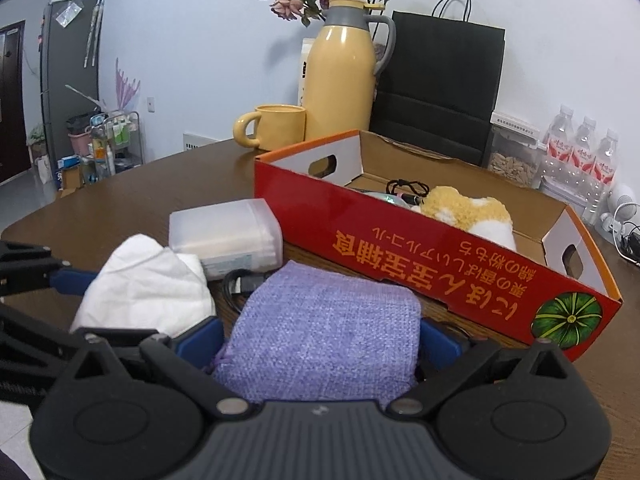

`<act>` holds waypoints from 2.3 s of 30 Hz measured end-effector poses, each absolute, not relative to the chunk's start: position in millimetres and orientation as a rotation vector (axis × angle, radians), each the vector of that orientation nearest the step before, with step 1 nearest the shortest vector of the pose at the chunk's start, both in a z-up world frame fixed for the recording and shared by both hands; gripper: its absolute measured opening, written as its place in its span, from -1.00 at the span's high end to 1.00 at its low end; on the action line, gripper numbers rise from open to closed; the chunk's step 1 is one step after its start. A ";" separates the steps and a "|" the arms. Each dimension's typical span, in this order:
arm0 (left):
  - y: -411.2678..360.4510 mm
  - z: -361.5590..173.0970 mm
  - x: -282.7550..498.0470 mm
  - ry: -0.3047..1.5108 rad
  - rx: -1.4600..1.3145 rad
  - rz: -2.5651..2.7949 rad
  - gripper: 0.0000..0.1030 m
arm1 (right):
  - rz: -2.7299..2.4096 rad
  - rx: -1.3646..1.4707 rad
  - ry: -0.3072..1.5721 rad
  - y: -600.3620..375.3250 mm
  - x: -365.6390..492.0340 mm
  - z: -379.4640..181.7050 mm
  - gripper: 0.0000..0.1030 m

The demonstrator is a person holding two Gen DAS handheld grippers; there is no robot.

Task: Organize objects
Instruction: 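Grasp the white mask with the left gripper while the right gripper grasps the purple knit cloth, then carry the white mask and purple cloth into the box and open both grippers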

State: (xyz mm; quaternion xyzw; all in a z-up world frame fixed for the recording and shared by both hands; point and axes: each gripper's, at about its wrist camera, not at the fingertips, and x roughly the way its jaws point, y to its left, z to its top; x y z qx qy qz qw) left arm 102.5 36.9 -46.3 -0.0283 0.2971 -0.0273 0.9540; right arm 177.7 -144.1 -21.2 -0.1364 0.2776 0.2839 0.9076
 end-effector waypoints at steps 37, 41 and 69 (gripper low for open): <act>41.4 -4.8 99.7 0.470 -0.069 -0.041 -0.32 | 0.668 -0.235 0.354 -167.3 150.0 18.9 0.89; 36.4 10.3 106.3 0.426 -0.063 -0.056 -0.32 | 0.677 -0.219 0.305 -170.9 146.4 30.3 0.90; -14.3 19.5 320.4 0.465 -0.162 0.027 -0.33 | 0.519 -0.088 0.327 -203.9 325.0 24.1 0.90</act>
